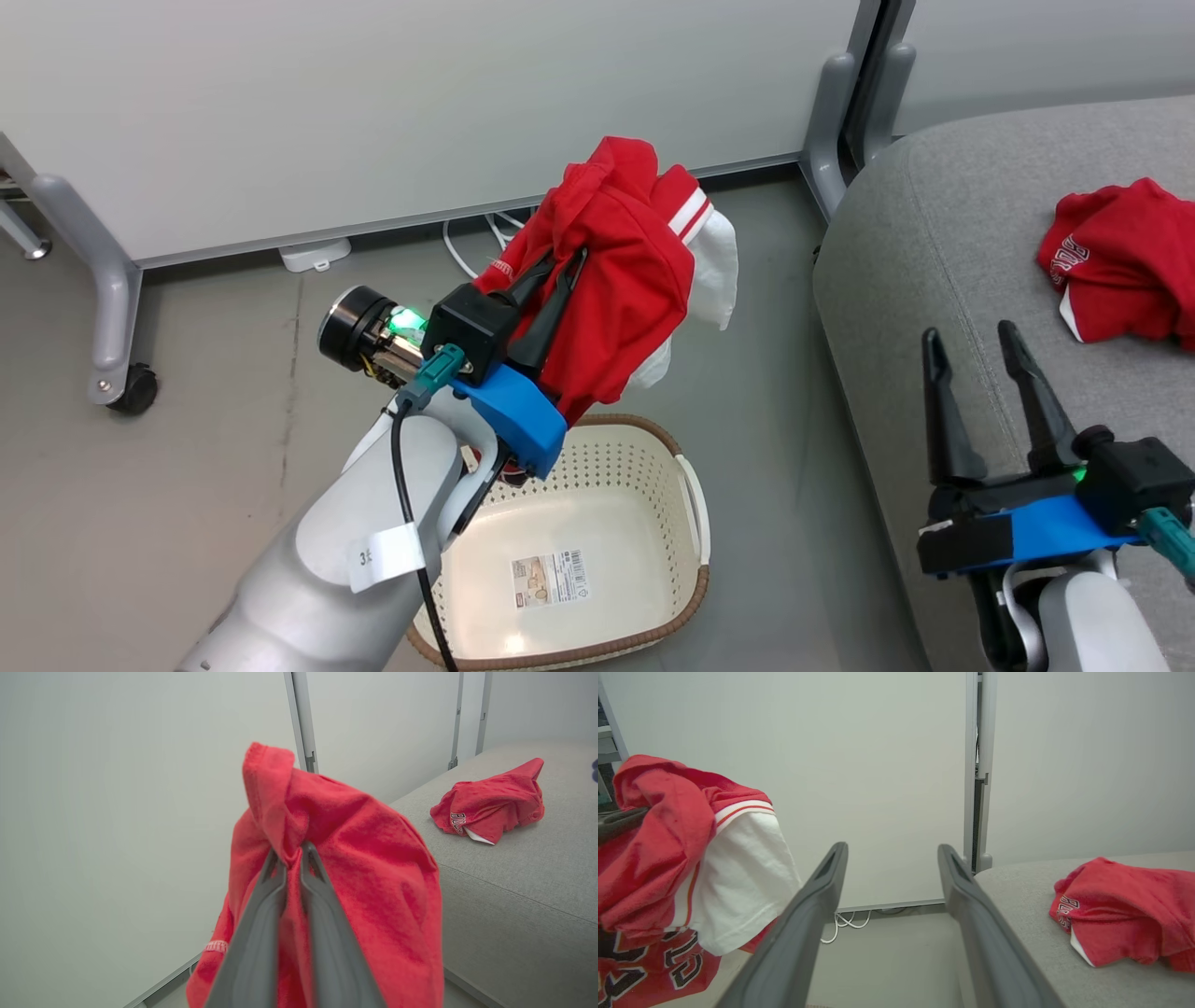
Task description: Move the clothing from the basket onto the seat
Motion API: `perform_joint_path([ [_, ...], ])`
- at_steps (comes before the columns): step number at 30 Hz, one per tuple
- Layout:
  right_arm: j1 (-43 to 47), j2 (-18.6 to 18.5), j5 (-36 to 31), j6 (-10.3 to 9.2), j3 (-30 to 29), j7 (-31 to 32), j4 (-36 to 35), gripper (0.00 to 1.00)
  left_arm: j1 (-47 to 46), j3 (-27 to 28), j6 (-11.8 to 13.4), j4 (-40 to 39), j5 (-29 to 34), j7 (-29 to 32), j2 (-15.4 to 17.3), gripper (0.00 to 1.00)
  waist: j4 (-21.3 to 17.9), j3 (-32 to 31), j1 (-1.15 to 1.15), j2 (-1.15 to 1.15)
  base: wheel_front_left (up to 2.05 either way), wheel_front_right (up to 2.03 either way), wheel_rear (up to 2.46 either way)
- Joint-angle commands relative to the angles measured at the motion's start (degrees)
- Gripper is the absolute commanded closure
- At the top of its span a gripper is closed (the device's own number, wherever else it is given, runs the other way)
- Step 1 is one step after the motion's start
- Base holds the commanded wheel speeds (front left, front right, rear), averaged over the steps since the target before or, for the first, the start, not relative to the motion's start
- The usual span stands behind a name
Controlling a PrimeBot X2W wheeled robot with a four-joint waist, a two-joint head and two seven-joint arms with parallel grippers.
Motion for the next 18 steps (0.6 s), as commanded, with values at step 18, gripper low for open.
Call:
perform_joint_path([
  [18, -2.8, 0.3, 5.3, 0.01, 17.8, 0.0, 3.1, 0.00, -0.4, 2.4, -1.6, -0.1, 3.1, -0.3, -1.6, 1.00, 2.2, 0.9, 0.01, -0.01, 0.00, 0.00, 0.00],
])
